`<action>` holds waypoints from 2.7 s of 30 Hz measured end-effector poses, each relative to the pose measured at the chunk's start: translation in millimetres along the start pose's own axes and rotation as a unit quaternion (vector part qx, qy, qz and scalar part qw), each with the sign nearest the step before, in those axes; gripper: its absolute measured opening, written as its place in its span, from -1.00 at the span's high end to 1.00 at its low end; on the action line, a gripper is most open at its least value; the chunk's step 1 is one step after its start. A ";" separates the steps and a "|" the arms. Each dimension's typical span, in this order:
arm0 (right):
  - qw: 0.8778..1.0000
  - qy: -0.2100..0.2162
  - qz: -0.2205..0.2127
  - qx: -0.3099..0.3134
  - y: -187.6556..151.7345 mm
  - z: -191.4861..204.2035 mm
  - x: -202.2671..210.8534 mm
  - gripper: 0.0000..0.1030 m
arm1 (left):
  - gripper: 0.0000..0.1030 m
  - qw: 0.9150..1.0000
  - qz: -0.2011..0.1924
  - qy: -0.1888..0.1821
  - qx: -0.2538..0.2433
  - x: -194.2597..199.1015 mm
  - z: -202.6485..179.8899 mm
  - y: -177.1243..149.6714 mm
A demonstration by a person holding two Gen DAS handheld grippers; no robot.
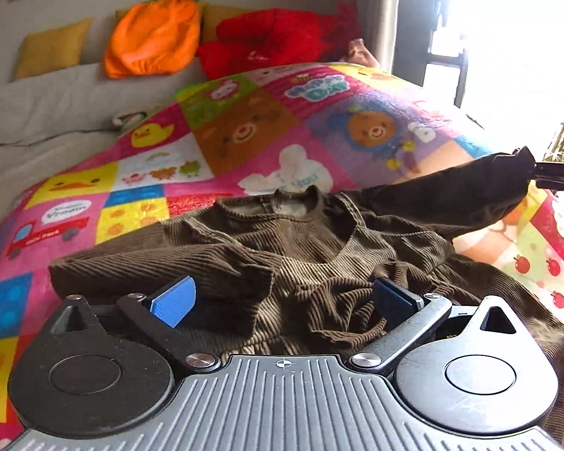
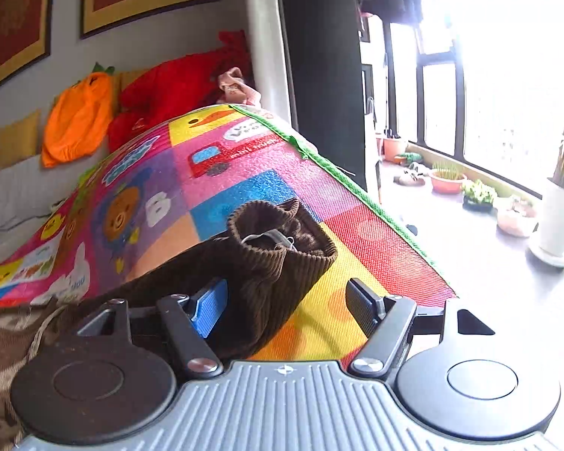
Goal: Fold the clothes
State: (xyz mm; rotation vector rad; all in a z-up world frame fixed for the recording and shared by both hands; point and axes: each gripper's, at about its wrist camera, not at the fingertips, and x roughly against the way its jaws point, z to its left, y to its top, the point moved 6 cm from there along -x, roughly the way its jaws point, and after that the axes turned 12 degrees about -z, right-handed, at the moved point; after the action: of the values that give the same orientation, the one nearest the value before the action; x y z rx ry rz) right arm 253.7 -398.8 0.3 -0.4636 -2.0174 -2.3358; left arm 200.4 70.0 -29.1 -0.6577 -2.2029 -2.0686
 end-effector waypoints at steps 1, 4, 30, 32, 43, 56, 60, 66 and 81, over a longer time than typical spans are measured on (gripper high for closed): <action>1.000 0.004 0.000 0.000 2.3 2.3 -7.7 0.10 | -1.00 1.000 -0.001 -0.002 0.004 3.3 1.7 -0.9; 0.999 0.039 -0.012 0.026 21.3 32.3 -13.1 0.72 | -1.00 1.000 0.004 -0.002 0.021 11.1 11.0 -4.7; 0.870 0.429 0.233 0.069 -77.6 368.6 56.9 -0.07 | -1.00 0.991 -0.016 0.042 0.124 64.1 73.2 -20.2; 0.871 0.423 0.235 0.080 -100.2 374.3 57.6 -0.07 | -1.00 0.991 -0.018 0.042 0.127 65.1 72.3 -18.4; 0.894 0.436 0.031 0.104 -7.4 387.7 62.7 0.85 | -1.00 0.994 -0.026 0.019 0.102 65.1 55.4 3.1; 0.955 0.271 0.091 0.078 -11.8 219.2 -27.0 0.86 | -1.00 0.992 -0.022 -0.109 0.064 2.2 0.3 41.5; 0.951 0.262 0.143 0.075 -56.1 201.7 -40.5 0.84 | -1.00 0.985 0.007 -0.142 0.093 -46.5 -4.5 43.0; 0.956 0.258 0.084 0.117 -43.5 205.6 -30.8 0.59 | -1.00 0.979 0.092 -0.078 0.161 -112.6 22.7 15.3; 0.916 0.334 0.069 0.210 -68.3 215.4 -25.4 -0.20 | -1.00 0.978 0.048 -0.093 0.179 -82.5 31.8 42.3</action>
State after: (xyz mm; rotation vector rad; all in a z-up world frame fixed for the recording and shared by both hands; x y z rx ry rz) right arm 308.8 -183.0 -45.6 0.1902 -1.9452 -1.5835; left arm 297.5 78.9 -18.9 -0.9264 -2.4951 -1.5613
